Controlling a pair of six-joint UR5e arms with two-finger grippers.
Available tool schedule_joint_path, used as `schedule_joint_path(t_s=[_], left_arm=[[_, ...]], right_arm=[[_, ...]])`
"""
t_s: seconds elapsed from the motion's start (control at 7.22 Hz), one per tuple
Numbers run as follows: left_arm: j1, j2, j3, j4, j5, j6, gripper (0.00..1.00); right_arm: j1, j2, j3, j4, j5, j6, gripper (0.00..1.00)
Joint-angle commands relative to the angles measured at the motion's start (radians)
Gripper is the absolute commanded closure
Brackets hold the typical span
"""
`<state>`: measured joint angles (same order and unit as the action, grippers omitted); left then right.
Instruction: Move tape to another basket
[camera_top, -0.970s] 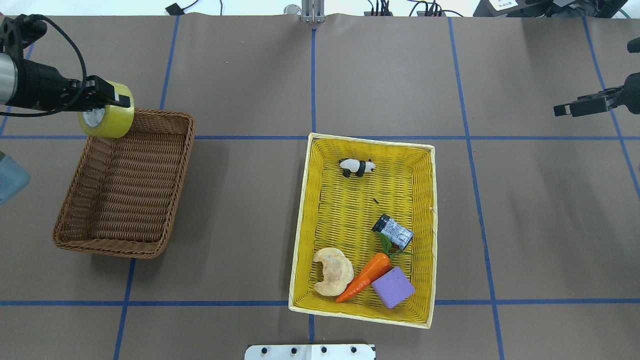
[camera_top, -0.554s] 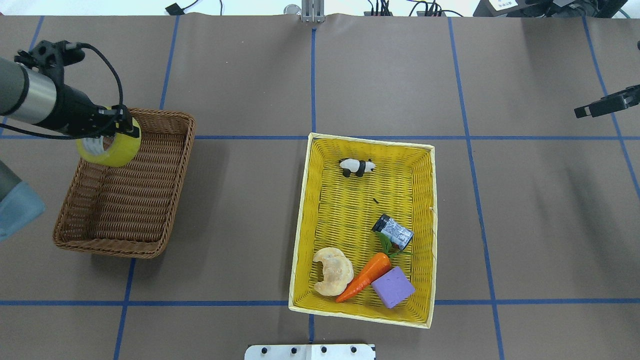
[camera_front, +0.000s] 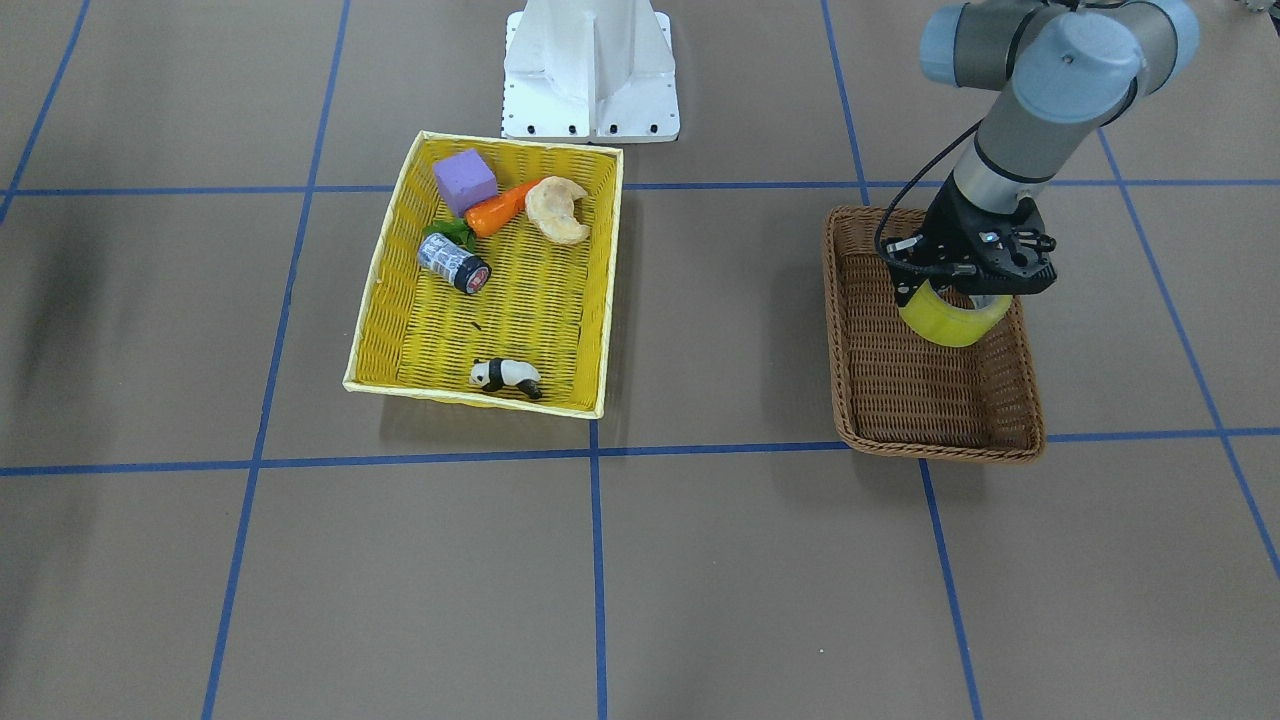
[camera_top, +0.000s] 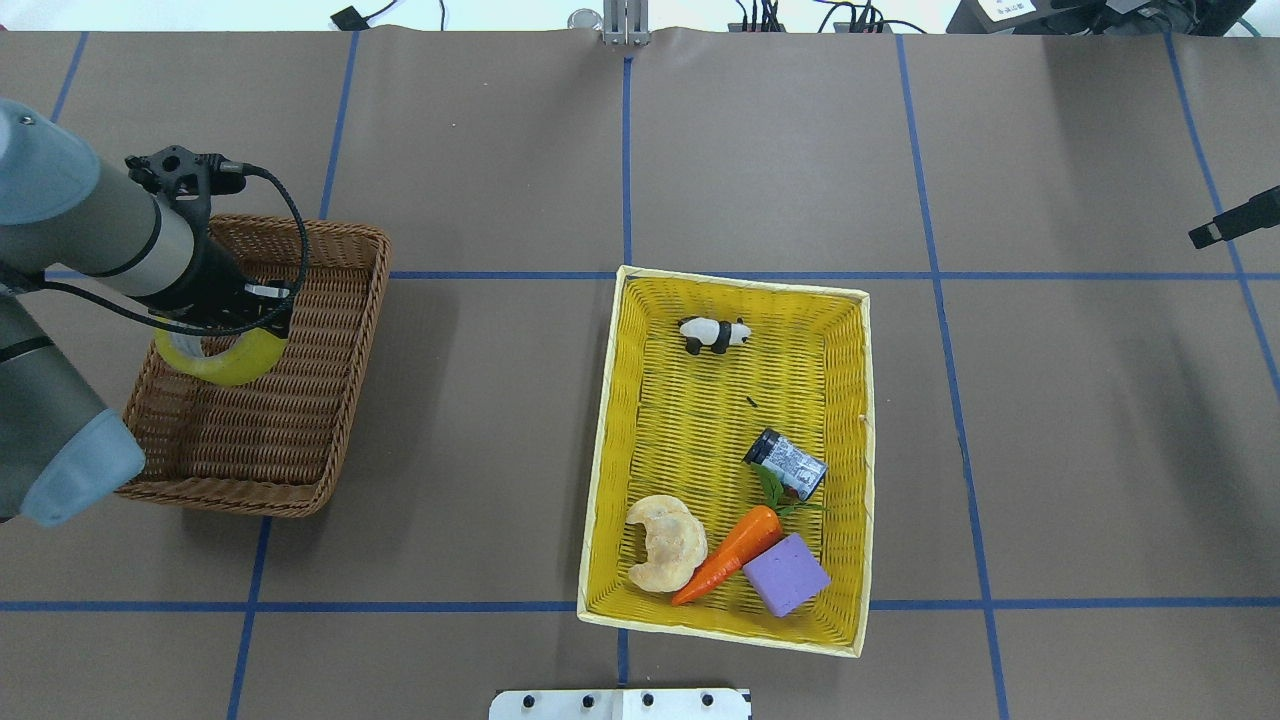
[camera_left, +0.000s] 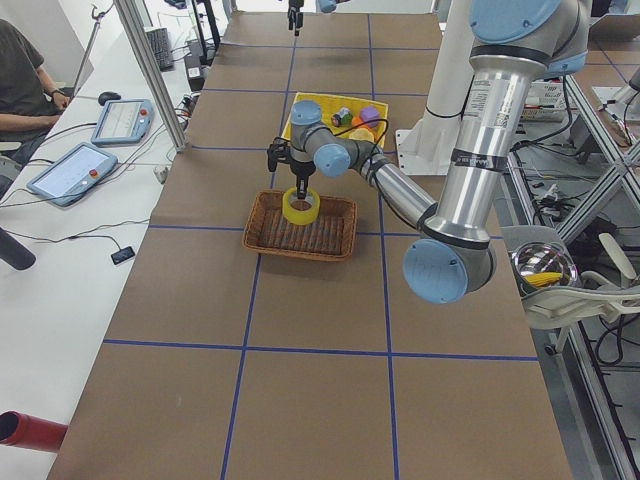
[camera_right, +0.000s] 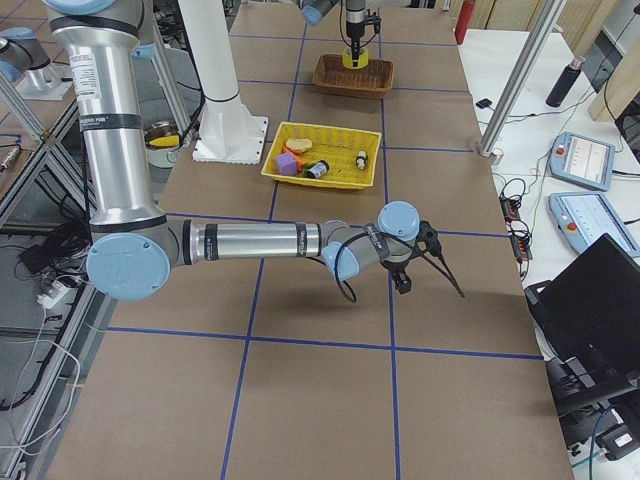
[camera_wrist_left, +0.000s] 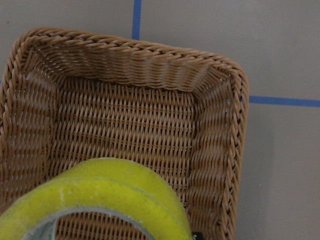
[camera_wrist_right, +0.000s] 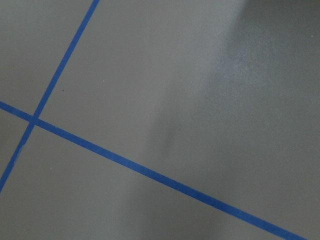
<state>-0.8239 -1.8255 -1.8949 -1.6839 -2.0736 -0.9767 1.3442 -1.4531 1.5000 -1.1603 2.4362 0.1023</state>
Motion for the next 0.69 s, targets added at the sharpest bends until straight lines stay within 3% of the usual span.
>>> schedule_joint_path(t_s=[0.0,0.28,0.55], left_arm=[[0.002,-0.046,0.091,0.001,-0.005,0.015,1.0],[0.002,-0.049,0.129,0.001,-0.014,0.038,1.0],[0.011,-0.069,0.183,-0.016,-0.056,0.038,1.0]], right_arm=[[0.007,0.039,0.095,-0.283,-0.015,-0.116,0.01],[0.032,0.062,0.121,-0.415,-0.052,-0.231,0.01],[0.029,0.062,0.129,-0.415,-0.054,-0.231,0.0]])
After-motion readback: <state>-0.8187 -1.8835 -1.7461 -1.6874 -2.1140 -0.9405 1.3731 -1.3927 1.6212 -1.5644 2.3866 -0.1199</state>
